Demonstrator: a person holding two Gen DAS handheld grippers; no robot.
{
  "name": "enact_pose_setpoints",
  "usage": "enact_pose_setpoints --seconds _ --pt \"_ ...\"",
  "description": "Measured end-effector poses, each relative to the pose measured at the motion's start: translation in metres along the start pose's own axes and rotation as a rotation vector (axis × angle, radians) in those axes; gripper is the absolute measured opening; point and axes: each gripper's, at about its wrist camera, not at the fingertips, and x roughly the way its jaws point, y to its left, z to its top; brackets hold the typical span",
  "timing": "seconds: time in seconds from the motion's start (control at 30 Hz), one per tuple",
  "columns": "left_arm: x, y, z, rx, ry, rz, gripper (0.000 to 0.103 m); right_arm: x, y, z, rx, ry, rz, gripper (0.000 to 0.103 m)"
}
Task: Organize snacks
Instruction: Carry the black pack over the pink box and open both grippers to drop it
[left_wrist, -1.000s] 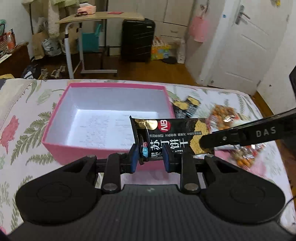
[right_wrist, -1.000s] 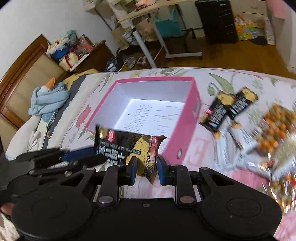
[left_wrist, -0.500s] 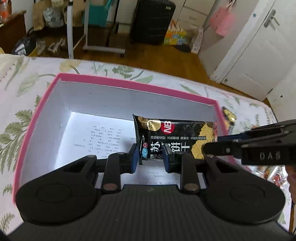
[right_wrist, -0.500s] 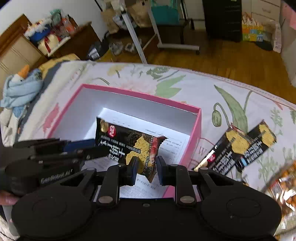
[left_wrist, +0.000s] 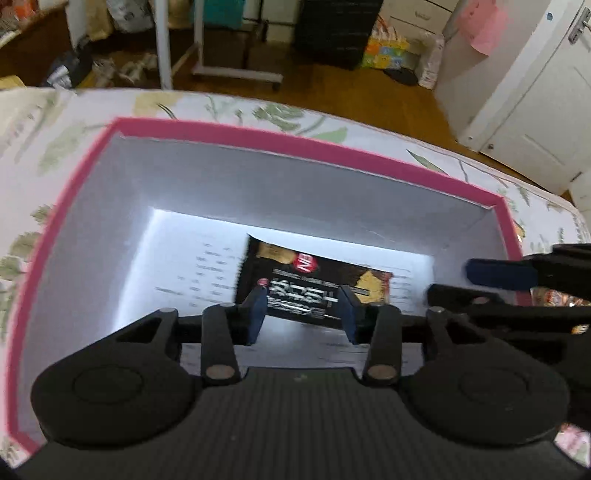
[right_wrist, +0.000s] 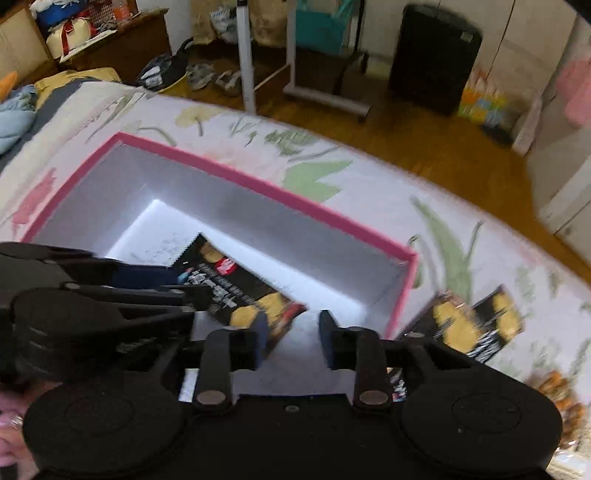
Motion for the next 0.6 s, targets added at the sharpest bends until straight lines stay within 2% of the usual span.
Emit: enact_pose_setpoints --seconds 0.1,0.27,0.4,0.53,0.6 --pt "-0.020 -0.001 -0.005 0.024 -0.029 0.026 0.042 -0.026 -0.015 -0.011 0.020 -0.058 0.071 0.039" --pt "-0.067 -0.017 -0.014 0.075 -0.068 0.035 0.042 -0.079 -0.039 -0.035 -0.005 -0.160 0.118 0.040" --pt "-0.105 -0.037 -0.028 0.079 -0.078 0.029 0.042 -0.114 -0.065 -0.053 -0.017 -0.184 0.163 0.045" --pt "-0.133 -0.063 -0.048 0.062 -0.077 0.075 0.042 -0.138 -0.088 -0.071 0.006 -0.191 0.164 0.045" --pt "-0.144 -0.076 -0.059 0.041 -0.081 0.037 0.042 -0.147 -0.096 -0.083 -0.001 -0.205 0.158 0.046"
